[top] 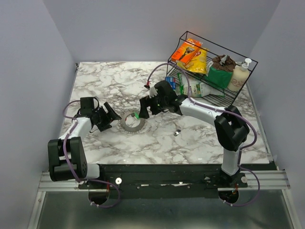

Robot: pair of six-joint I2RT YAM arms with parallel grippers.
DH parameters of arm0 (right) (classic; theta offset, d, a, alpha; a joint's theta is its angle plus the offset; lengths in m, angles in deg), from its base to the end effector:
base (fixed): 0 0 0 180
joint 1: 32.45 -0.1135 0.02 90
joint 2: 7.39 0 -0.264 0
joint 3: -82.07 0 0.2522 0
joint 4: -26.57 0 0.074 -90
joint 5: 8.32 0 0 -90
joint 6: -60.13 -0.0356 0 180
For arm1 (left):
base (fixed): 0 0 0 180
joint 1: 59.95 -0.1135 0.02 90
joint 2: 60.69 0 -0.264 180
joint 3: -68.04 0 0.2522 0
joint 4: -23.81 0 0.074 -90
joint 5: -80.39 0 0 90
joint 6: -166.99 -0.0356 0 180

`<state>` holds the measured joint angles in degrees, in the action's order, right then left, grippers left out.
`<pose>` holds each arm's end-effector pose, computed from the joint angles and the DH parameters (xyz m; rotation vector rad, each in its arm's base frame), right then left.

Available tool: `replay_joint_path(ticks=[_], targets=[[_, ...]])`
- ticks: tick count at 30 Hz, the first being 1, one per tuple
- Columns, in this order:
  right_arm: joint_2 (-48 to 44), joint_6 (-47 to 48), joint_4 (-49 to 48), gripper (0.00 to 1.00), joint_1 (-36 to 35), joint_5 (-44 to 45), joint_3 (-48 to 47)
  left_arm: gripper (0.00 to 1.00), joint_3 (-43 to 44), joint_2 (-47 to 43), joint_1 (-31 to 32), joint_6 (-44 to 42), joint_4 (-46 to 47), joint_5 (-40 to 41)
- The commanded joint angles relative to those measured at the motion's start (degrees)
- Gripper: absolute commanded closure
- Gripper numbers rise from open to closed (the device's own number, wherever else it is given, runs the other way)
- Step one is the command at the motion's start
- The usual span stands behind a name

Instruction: Put the keys on the keyring

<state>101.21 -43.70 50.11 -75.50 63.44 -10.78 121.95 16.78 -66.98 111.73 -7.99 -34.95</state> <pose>0.3069 0.3019 0.2270 -0.7704 2.2424 0.8673 0.2542 0.0160 0.1831 -0.7449 2.4558 -0.7499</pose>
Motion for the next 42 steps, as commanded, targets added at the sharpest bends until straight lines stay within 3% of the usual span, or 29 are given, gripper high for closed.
replay_joint_path(ticks=[1, 12, 16, 22, 23, 26, 36, 42], targets=[[3.5, 0.6, 2.4, 0.05, -0.8, -0.4, -4.0, 0.16, 1.2, 2.4, -0.3, -0.2, 2.1, -3.4], [11.2, 3.4, 6.7, 0.15, -1.9, -2.0, -14.9, 0.2, -3.0, 3.2, -0.2, 1.8, 3.3, -2.3], [12.9, 5.3, 8.1, 0.24, -3.5, -6.1, -18.5, 0.21, -4.6, 3.0, -0.1, 3.5, 4.5, -1.6], [17.4, 6.5, 12.9, 0.44, -4.7, -3.8, -23.0, 0.21, -6.3, 2.9, 0.5, 5.8, 7.0, -1.4], [17.8, 6.6, 13.5, 0.55, -4.7, -3.5, -23.4, 0.21, -6.5, 2.9, 0.8, 6.2, 7.6, -1.3], [18.5, 6.9, 14.3, 0.75, -4.6, -3.1, -23.9, 0.21, -7.1, 2.8, 1.3, 6.9, 8.6, -0.9], [22.3, 7.8, 16.1, 0.91, -4.7, -0.9, -23.1, 0.21, -8.2, 6.0, 2.7, 10.4, 13.1, -3.0], [24.0, 7.3, 16.1, 0.91, -4.6, 0.0, -23.1, 0.21, -7.7, 7.3, 3.1, 10.8, 14.3, -3.8]])
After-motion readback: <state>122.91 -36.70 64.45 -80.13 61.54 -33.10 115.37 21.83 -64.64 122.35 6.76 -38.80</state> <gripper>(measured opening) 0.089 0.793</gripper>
